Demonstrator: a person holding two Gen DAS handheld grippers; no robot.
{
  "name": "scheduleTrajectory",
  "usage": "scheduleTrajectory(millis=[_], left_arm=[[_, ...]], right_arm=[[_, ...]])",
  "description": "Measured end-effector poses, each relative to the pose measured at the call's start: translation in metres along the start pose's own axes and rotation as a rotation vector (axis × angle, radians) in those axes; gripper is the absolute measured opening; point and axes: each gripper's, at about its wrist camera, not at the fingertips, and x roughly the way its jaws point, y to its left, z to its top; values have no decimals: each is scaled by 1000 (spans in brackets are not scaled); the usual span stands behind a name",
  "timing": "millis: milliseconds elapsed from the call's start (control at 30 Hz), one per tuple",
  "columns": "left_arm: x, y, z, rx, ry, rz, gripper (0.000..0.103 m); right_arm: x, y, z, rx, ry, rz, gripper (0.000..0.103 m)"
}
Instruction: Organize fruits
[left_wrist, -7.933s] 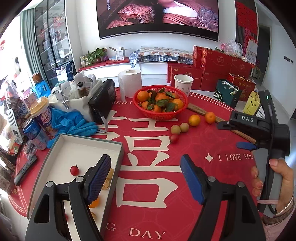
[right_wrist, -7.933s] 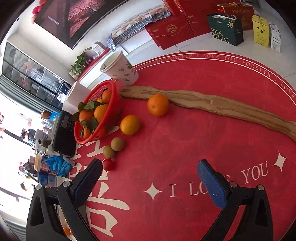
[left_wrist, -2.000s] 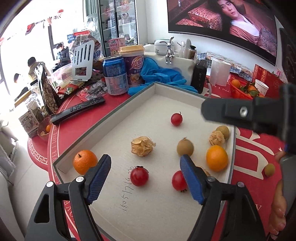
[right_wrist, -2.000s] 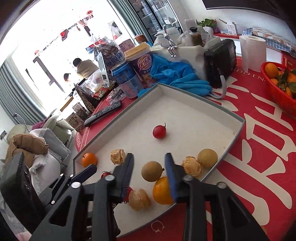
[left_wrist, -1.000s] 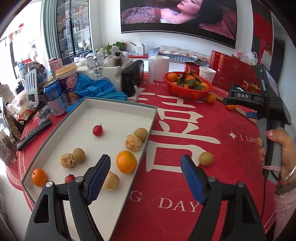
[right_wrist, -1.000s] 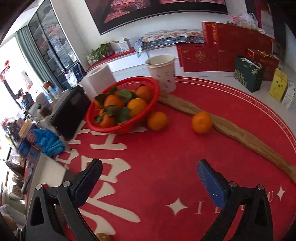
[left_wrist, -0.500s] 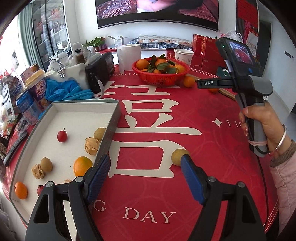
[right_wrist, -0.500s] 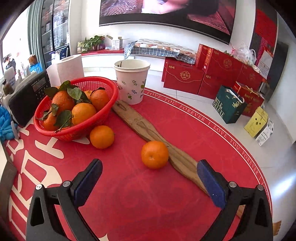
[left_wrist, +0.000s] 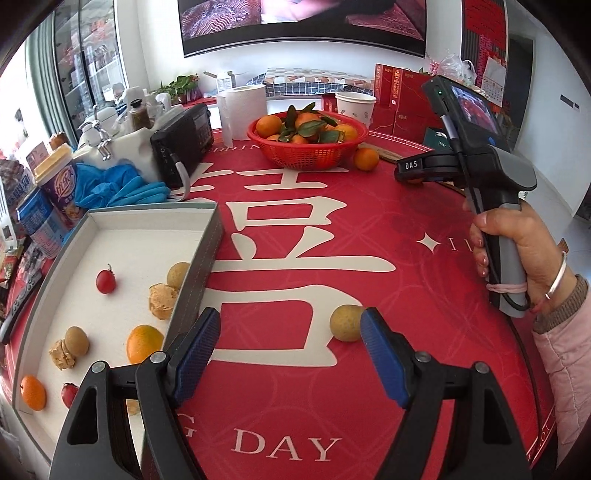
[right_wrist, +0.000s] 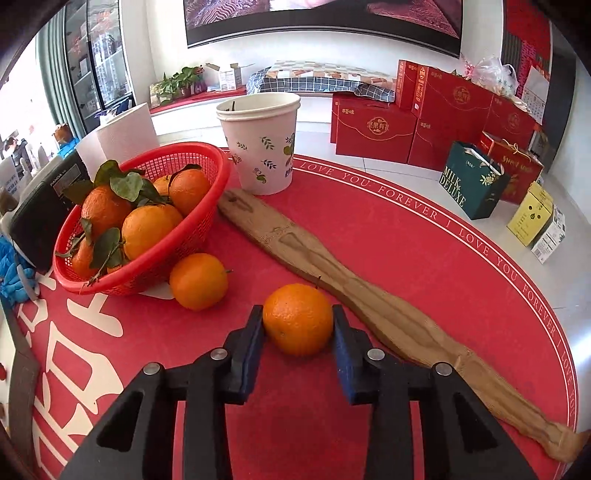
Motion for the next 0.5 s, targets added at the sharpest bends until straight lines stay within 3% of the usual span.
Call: scheduleTrajectory(millis=[133, 367, 467, 500], left_arm=[[16, -13, 6, 18, -16, 1, 81], [43, -19, 4, -48, 38, -16, 82], [43, -18, 3, -53, 55, -11, 89], [45, -17, 3, -53, 68, -14, 100]], right_arm=[[-15, 1, -18, -17, 30, 24, 36], [-68, 6, -76, -42, 58, 41, 36], [-96, 11, -101, -72, 19, 23, 36], [-103, 11, -110, -77, 4, 15, 36]])
